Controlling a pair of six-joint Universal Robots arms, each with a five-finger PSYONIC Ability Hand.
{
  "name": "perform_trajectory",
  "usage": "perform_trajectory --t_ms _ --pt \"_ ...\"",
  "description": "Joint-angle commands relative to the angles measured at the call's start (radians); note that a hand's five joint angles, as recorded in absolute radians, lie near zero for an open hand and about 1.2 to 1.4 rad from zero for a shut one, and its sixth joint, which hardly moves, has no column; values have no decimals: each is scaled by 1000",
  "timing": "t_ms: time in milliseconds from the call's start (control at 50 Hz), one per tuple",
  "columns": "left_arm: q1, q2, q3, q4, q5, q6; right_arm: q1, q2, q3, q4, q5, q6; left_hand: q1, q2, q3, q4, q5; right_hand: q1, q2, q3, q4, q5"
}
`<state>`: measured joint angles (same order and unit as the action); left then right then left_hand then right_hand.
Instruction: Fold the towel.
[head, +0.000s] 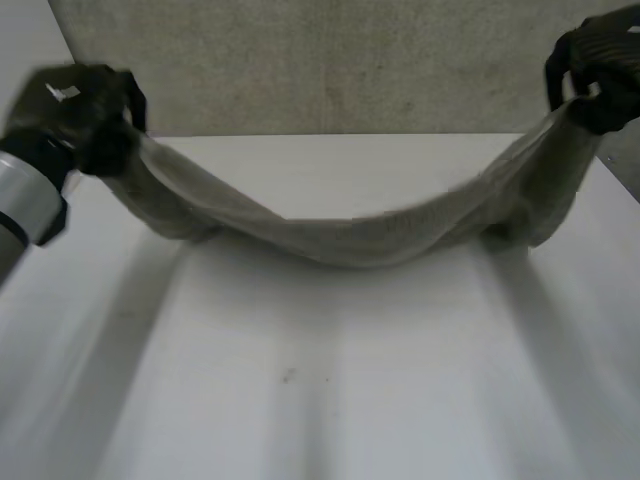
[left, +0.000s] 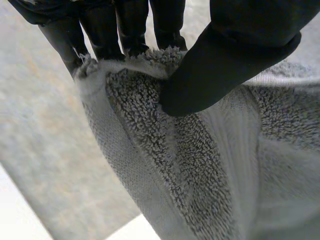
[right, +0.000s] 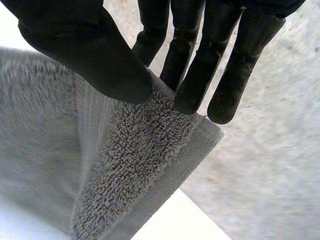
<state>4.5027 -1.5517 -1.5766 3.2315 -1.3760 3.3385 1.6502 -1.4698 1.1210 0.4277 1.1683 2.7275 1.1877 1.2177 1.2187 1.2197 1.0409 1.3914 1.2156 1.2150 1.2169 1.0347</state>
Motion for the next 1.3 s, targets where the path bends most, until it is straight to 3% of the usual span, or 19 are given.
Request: perform_trajectory --t_ms 20,120,220,340,520,620,700,720,820,920,1020,1060,1080,1100,1120,1140,1300 --pt "78 25 136 -194 2 15 -3 -3 -84 183 94 -180 209 179 178 177 181 5 181 181 179 187" --pt "84 -120 129 -257 34 68 26 165 -58 240 129 -304 209 179 178 177 181 5 181 181 179 187" --pt "66 -273 125 -257 57 113 124 299 -40 227 139 -310 209 179 178 177 181 5 181 181 179 187" --pt "46 -429 193 -248 71 116 157 454 -90 135 154 -296 209 179 178 177 181 5 181 181 179 187" --pt "26 -653 619 -167 69 108 163 637 -503 -136 249 -169 209 179 178 177 181 5 181 181 179 187" --pt "12 -689 886 -18 55 38 163 660 -776 -303 260 -52 209 179 178 177 181 5 181 181 179 187" --pt "6 -653 969 135 25 -144 157 625 -866 -469 269 67 209 179 178 177 181 5 181 181 179 187" --pt "7 -627 962 164 0 -205 157 599 -860 -475 263 83 209 179 178 177 181 5 181 181 179 187" --pt "15 -578 878 179 -44 -296 158 548 -770 -393 235 84 209 179 178 177 181 5 181 181 179 187" --pt "23 -539 694 162 -37 -284 152 523 -614 -290 137 77 209 179 178 177 181 5 181 181 179 187" --pt "26 -519 480 157 6 -251 149 528 -445 -216 108 64 209 179 178 177 181 5 181 181 179 187" --pt "29 -518 418 157 22 -225 148 529 -382 -196 109 54 209 179 178 177 181 -109 67 68 66 74" --pt "32 -516 365 156 35 -190 148 529 -318 -185 114 41 209 179 178 177 181 -527 -351 -351 -353 -345" --pt "32 -516 365 156 35 -189 148 529 -317 -185 114 41 209 179 178 177 181 -531 -356 -355 -357 -349" --pt "33 -510 316 154 44 -153 145 526 -250 -184 110 40 209 179 178 177 181 -831 -655 -654 -656 -649" --pt "33 -501 270 152 49 -114 138 523 -190 -188 106 49 209 179 178 177 181 -965 -789 -788 -790 -782" --pt "15 -394 75 154 58 4 137 522 -57 -207 105 121 209 179 178 177 181 -1139 -963 -963 -965 -957"
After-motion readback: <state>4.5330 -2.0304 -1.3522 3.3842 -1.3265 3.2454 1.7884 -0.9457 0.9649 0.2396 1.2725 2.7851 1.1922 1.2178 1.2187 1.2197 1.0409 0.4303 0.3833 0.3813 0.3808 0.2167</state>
